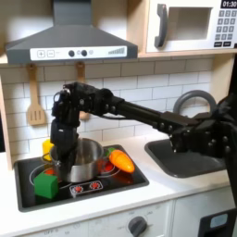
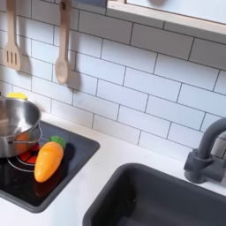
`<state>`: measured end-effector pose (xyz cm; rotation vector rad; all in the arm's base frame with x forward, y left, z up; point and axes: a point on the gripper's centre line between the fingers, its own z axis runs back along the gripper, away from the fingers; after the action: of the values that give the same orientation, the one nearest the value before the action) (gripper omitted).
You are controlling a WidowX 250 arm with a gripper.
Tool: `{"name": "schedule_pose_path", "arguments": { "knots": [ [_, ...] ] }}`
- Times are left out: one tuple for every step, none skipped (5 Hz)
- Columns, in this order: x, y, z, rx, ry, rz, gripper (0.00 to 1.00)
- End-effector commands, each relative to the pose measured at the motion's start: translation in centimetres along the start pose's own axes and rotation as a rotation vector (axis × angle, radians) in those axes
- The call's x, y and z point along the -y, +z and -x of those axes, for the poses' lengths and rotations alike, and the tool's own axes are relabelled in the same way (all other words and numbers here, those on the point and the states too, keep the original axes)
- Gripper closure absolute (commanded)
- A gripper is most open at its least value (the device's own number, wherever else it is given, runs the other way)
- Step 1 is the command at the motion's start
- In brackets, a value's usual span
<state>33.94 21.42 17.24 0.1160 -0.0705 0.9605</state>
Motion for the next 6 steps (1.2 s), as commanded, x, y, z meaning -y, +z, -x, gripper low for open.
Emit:
{"name": "schedule_pose_path", "arguments": {
  "knots": [
    [-0.1, 0.1, 0.2, -0.001, 0.001, 0.001, 1.0],
    [-0.1, 0.2, 0.4, -0.002, -0.003, 0.002, 1.0],
    [-0.2, 0.3, 0.5, -0.001, 0.0, 0.003, 1.0],
    [-0.3, 0.2, 0.7, -0.003, -0.001, 0.001, 1.0],
    [-0.4, 0.2, 0.9, -0.007, -0.004, -0.001, 1.0],
    [-0.5, 0.4, 1.3, -0.008, -0.007, 0.001, 1.0]
  ]
}}
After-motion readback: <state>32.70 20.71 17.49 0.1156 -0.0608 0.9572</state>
